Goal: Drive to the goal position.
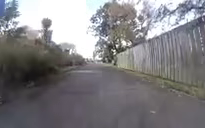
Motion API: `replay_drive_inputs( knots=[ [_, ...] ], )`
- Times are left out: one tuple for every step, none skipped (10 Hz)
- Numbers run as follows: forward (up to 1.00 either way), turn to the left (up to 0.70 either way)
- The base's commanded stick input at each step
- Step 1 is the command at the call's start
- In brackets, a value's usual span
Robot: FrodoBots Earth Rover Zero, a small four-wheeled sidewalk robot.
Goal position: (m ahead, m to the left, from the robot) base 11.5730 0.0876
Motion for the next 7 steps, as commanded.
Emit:
replay_drive_inputs(
  knots=[
    [0.85,0.00],
    [0.85,0.00],
    [0.85,0.00],
    [0.85,0.00],
    [0.85,0.00],
    [0.85,0.00],
    [0.85,0.00]
  ],
)
